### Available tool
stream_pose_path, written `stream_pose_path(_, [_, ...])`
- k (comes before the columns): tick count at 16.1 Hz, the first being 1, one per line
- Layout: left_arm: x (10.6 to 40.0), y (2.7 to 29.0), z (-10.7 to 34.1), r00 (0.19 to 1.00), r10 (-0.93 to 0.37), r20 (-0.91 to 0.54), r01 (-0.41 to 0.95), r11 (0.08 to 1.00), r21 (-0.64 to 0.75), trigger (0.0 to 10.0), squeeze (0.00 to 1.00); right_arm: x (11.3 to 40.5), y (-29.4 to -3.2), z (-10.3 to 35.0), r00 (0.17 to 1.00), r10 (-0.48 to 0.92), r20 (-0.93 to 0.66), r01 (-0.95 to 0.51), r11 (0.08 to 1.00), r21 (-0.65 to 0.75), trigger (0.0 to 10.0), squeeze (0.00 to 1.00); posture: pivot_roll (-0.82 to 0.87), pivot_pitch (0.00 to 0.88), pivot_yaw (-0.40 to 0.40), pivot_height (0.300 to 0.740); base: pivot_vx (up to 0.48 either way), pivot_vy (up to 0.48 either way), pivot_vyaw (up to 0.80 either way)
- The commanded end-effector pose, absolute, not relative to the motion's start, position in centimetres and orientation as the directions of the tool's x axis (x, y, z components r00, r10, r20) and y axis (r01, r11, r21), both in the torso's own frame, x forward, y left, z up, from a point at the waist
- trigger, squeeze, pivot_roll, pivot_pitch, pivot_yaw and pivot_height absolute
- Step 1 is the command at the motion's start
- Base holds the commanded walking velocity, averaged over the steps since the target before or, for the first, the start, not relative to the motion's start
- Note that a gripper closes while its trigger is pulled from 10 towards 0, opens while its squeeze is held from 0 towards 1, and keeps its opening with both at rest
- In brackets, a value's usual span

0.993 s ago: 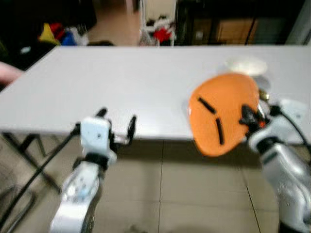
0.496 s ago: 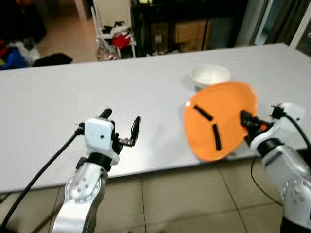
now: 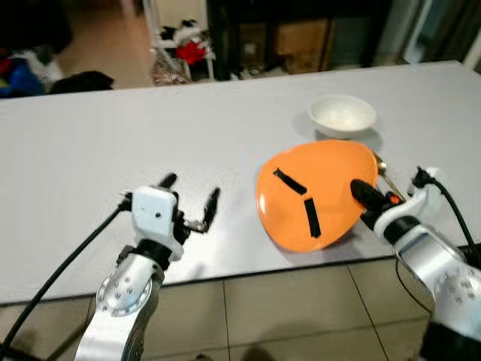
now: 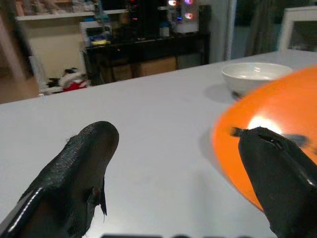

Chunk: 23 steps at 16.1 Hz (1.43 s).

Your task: Setting the table

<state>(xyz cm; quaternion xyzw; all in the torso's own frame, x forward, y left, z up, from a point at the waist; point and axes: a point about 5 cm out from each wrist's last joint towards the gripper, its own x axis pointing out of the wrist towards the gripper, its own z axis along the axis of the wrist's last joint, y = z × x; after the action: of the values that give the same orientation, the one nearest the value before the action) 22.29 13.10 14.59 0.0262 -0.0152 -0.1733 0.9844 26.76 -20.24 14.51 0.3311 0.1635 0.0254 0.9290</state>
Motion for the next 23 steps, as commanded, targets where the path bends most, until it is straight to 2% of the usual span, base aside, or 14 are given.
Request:
stream_pose_path(1, [22.0, 12.4, 14.7, 0.912, -0.411, 0.011, 0.409, 0.910, 0.060, 10.0, 0.00, 27.2, -20.4, 14.4, 0.939, 0.151, -0.309, 0.084, 0.771, 0.631, 10.0, 0.00, -0.14, 0.000, 0.055, 0.740, 0.000, 0.000, 0.00])
stream_pose_path(17, [22.0, 12.4, 14.7, 0.912, -0.411, 0.011, 0.409, 0.910, 0.060, 10.0, 0.00, 27.2, -20.4, 14.4, 0.939, 0.151, -0.309, 0.084, 0.771, 0.631, 10.0, 0.00, -0.14, 0.000, 0.055, 0.740, 0.000, 0.000, 0.00])
stream_pose_path(19, [21.1, 10.5, 14.0, 0.762, -0.640, -0.095, 0.641, 0.767, -0.029, 10.0, 0.00, 30.1, -22.7, 12.9, 0.896, 0.056, -0.441, 0.294, 0.669, 0.683, 10.0, 0.00, -0.12, 0.002, 0.059, 0.740, 0.000, 0.000, 0.00])
stream_pose_path(23, [20.8, 10.2, 14.0, 0.734, -0.671, -0.104, 0.670, 0.741, -0.045, 10.0, 0.00, 30.5, -23.0, 12.8, 0.891, 0.049, -0.450, 0.314, 0.651, 0.691, 10.0, 0.00, -0.12, 0.001, 0.062, 0.740, 0.000, 0.000, 0.00])
